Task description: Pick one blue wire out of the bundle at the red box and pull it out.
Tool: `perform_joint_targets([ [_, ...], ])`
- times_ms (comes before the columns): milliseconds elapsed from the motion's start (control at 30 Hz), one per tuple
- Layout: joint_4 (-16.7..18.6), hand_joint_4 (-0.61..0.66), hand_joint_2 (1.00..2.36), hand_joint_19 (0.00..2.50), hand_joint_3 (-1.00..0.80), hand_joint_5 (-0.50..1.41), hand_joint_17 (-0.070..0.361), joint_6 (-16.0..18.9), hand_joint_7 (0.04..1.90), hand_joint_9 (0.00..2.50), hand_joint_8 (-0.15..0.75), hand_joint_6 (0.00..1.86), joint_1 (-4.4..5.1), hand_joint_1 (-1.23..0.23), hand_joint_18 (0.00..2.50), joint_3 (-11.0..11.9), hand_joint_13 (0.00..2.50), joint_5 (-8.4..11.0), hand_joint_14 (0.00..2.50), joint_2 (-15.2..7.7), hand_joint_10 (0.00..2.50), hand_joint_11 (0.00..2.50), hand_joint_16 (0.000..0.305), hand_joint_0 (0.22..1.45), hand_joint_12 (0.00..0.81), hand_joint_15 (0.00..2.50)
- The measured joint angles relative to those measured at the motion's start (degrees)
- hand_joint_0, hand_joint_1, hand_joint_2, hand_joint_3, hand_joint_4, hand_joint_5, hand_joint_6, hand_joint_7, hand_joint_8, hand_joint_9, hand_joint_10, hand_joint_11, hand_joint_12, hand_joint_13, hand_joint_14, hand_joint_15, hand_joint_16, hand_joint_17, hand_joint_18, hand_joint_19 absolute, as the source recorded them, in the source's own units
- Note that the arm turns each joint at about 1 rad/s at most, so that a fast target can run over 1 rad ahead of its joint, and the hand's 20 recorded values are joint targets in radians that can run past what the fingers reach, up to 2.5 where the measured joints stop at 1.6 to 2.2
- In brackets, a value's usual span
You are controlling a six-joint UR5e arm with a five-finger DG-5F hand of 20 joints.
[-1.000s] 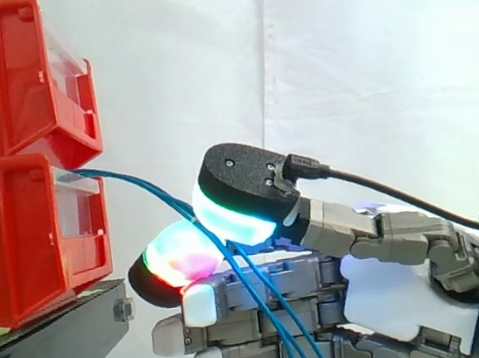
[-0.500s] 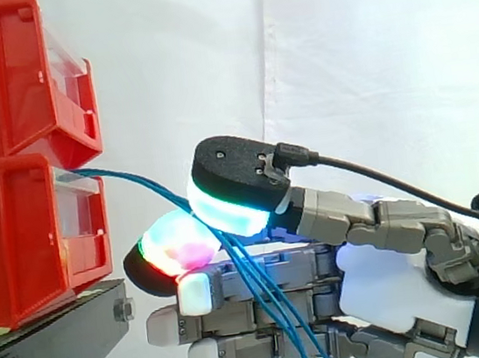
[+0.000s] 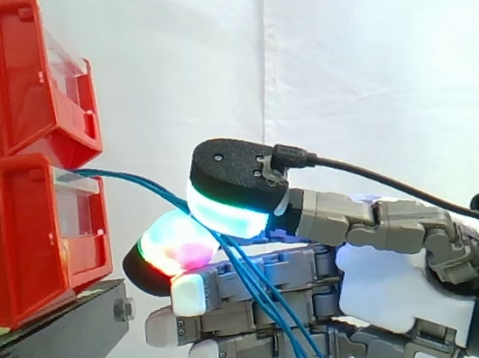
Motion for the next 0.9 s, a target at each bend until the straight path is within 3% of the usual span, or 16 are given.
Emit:
perform_joint_targets([
  [133, 0.09, 0.24, 1.01, 0.53, -0.19, -0.14, 0.101, 0.00, 0.91, 0.91, 0.241, 0.78, 0.00, -0.83, 0.54, 0.00, 0.60, 0.00, 0.02, 0.00, 0.02, 0.63, 0.045, 0.63, 0.366, 0.46],
  [200, 0.14, 0.26, 1.01, 0.53, -0.19, -0.13, 0.103, 0.00, 0.97, 0.93, 0.240, 0.76, -0.01, -0.84, 0.55, 0.00, 0.60, 0.00, 0.02, -0.01, 0.02, 0.59, 0.046, 0.62, 0.367, 0.45],
  [333, 0.27, 0.31, 1.01, 0.52, -0.19, -0.04, 0.109, 0.09, 1.38, 0.94, 0.232, 0.52, -0.01, -0.72, 0.56, 0.00, 0.61, 0.00, 0.02, 0.00, 0.01, 0.40, 0.049, 0.62, 0.373, 0.41],
  [367, 0.28, 0.32, 1.01, 0.52, -0.18, -0.03, 0.108, 0.12, 1.41, 0.94, 0.230, 0.50, -0.01, -0.70, 0.55, 0.00, 0.60, 0.00, 0.01, 0.01, 0.01, 0.38, 0.048, 0.62, 0.370, 0.41],
  [500, 0.30, 0.25, 1.02, 0.54, -0.21, -0.04, 0.098, 0.16, 1.39, 0.93, 0.220, 0.50, 0.00, -0.69, 0.52, 0.01, 0.59, -0.03, 0.02, 0.00, 0.02, 0.48, 0.044, 0.65, 0.353, 0.42],
  [733, 0.38, 0.25, 1.01, 0.52, -0.16, -0.13, 0.104, 0.10, 1.00, 0.91, 0.239, 0.72, -0.01, -0.82, 0.52, 0.03, 0.56, 0.00, 0.02, -0.02, 0.02, 0.60, 0.046, 0.63, 0.368, 0.43],
  [800, 0.29, 0.29, 1.01, 0.53, -0.22, -0.11, 0.106, 0.11, 1.06, 0.93, 0.237, 0.69, -0.01, -0.77, 0.51, 0.03, 0.56, 0.00, 0.02, -0.02, 0.02, 0.57, 0.047, 0.59, 0.369, 0.43],
  [867, 0.18, 0.27, 1.01, 0.56, -0.31, -0.06, 0.098, 0.13, 1.34, 0.93, 0.212, 0.54, -0.01, -0.69, 0.48, 0.03, 0.55, -0.01, 0.02, -0.01, 0.02, 0.51, 0.044, 0.56, 0.346, 0.43],
  [900, 0.13, 0.26, 1.01, 0.57, -0.31, -0.06, 0.098, 0.15, 1.35, 0.93, 0.213, 0.53, -0.01, -0.69, 0.47, 0.03, 0.55, -0.03, 0.02, -0.02, 0.02, 0.50, 0.043, 0.56, 0.347, 0.43],
])
